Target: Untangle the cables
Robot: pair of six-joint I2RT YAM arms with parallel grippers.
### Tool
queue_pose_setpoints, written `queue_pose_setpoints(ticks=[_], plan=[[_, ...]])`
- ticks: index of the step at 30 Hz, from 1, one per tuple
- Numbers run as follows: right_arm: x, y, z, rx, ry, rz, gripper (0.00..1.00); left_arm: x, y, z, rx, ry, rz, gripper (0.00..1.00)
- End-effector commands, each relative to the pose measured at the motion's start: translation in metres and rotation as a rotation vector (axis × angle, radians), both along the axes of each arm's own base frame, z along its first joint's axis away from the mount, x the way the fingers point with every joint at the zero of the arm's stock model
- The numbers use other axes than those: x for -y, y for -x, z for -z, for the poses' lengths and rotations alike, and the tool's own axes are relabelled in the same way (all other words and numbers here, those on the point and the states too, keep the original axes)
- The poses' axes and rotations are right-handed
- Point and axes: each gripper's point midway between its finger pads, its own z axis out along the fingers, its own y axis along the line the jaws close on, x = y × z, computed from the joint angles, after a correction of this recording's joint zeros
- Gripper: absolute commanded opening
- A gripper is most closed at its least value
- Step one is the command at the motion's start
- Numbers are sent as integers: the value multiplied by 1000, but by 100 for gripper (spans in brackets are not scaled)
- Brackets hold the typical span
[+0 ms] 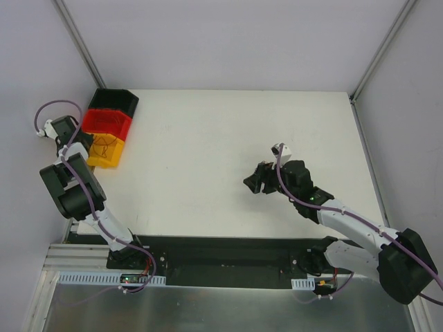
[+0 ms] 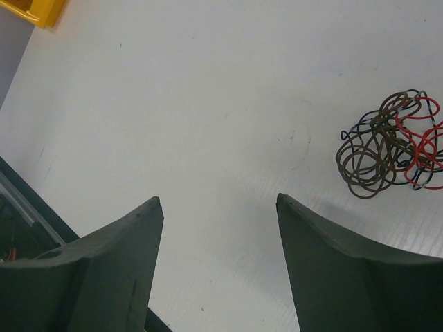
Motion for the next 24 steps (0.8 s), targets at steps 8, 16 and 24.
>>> queue_pose_setpoints(ticks=[8, 16, 24], plan=[[-5, -5, -8, 3, -37, -6, 69, 3, 22, 22, 26, 33, -33, 0], [-7, -4, -9, -3, -48, -14, 69, -7, 53, 16, -121, -28, -125, 19], [-7, -2, -12, -3, -63, -20, 69, 15, 39, -7, -139, -93, -28, 36]])
